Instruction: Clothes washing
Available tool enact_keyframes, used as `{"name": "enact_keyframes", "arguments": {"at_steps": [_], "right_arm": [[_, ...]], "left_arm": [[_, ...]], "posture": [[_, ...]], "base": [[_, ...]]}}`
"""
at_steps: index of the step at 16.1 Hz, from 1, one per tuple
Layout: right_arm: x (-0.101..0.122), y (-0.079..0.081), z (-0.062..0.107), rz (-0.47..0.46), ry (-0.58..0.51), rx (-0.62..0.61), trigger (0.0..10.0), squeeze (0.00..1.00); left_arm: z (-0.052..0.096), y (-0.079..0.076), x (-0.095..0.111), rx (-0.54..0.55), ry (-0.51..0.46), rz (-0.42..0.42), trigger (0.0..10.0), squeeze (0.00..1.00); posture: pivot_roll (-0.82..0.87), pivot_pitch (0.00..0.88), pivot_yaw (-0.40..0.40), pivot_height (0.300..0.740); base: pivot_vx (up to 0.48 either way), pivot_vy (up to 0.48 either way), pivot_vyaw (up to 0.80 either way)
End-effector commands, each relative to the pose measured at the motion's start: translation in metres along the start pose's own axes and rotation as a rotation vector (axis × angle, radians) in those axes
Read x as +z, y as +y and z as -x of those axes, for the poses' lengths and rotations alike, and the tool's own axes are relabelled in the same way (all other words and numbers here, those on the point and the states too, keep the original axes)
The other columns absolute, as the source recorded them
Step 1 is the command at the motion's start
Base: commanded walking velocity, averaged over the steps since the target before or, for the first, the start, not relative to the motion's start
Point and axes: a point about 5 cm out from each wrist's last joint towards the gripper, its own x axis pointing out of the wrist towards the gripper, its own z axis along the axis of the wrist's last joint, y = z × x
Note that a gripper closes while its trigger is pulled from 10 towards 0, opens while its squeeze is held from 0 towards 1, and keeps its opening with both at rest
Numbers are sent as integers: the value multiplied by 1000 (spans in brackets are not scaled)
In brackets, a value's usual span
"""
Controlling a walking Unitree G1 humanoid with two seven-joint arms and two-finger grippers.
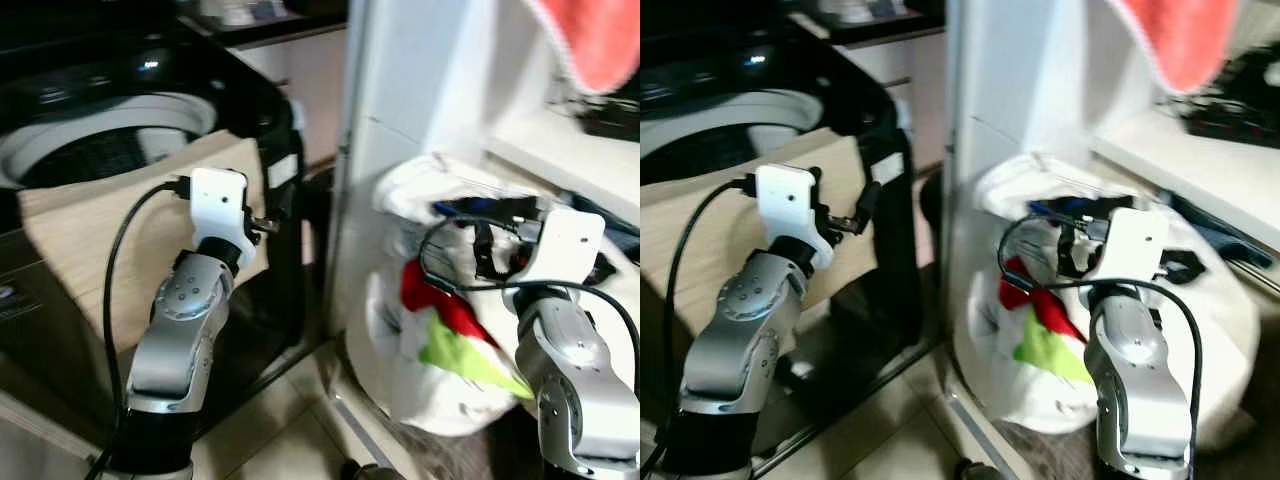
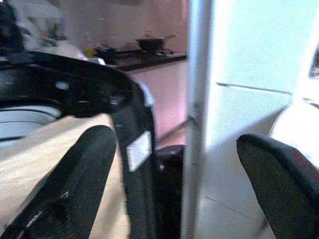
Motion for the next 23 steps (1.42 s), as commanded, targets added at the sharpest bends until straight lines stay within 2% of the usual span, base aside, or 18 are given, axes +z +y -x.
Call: {"name": "enact_keyframes", "arguments": {"at_steps": [1, 4, 9, 15, 16, 18, 21, 23], "right_arm": [[1, -4, 2, -6, 5, -8, 10000, 0], [1, -7, 6, -6, -1, -17, 10000, 0], [-2, -3, 8, -36, 21, 11, 10000, 0], [1, 4, 8, -14, 9, 60, 10000, 0], [1, 5, 7, -16, 8, 62, 10000, 0], [2, 5, 6, -16, 4, 64, 10000, 0], [0, 8, 2, -5, 15, 85, 10000, 0], [1, 8, -1, 3, 12, 94, 10000, 0]], "left_arm": [[-3, -3, 3, -25, -12, -12, 10000, 0], [-8, -5, 5, -41, -26, 0, 10000, 0], [-12, -8, 3, -59, -25, 1, 10000, 0], [-7, -8, 0, -51, -20, 11, 10000, 0], [-7, -6, -1, -40, -10, -12, 10000, 0], [-5, -6, 1, -27, -21, -95, 10000, 0], [-3, -6, 0, -4, -16, 2, 10000, 0], [-1, -7, -1, -5, -8, -13, 10000, 0]], "posture": [[-58, 0, 15, 740], [-81, 0, 41, 740], [-96, 0, 54, 740], [-81, 0, 34, 740], [-77, 0, 32, 740], [-63, 0, 21, 740], [-55, 0, 1, 740], [-54, 0, -4, 740]], "base": [[0, 0, -800], [0, 321, -800], [0, 409, 0], [0, 460, 0], [0, 285, 0], [0, -240, 0], [0, -160, 0], [0, 0, 0]]}}
